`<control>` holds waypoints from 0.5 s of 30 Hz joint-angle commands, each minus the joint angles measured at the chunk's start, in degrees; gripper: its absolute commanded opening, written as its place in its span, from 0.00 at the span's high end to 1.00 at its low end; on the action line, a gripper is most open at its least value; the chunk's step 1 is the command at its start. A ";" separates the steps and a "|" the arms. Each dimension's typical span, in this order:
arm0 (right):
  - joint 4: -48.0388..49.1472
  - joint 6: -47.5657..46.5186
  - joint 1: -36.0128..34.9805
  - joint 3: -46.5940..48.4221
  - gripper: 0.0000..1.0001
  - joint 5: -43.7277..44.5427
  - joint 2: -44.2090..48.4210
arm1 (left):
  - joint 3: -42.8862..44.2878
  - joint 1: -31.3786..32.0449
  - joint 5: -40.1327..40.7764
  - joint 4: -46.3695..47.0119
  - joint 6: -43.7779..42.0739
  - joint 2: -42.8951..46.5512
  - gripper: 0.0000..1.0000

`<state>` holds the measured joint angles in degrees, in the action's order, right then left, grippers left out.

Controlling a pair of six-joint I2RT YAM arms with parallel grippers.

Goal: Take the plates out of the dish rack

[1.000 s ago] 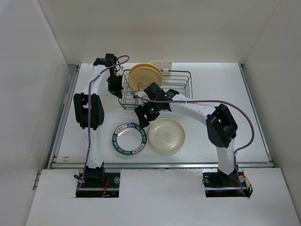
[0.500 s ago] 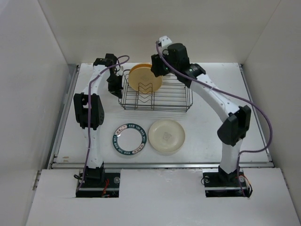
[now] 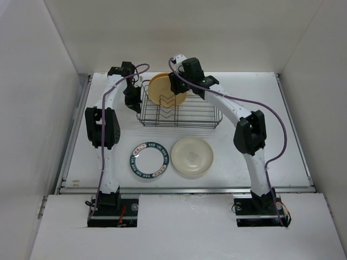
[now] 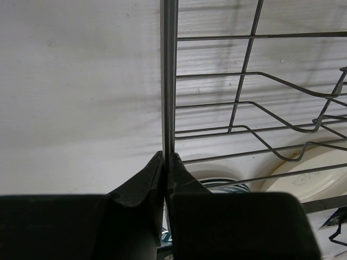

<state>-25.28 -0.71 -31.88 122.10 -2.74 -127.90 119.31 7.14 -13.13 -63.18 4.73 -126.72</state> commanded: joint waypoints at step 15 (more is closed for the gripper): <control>3.93 -1.49 0.85 -1.09 0.41 -1.21 8.46 | 3.13 -0.37 -0.23 -1.42 1.16 -4.15 1.00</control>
<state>-24.60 -1.30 -31.44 119.68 -4.95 -121.54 121.34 7.14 -13.54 -64.84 4.73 -128.07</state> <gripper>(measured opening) 0.590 0.011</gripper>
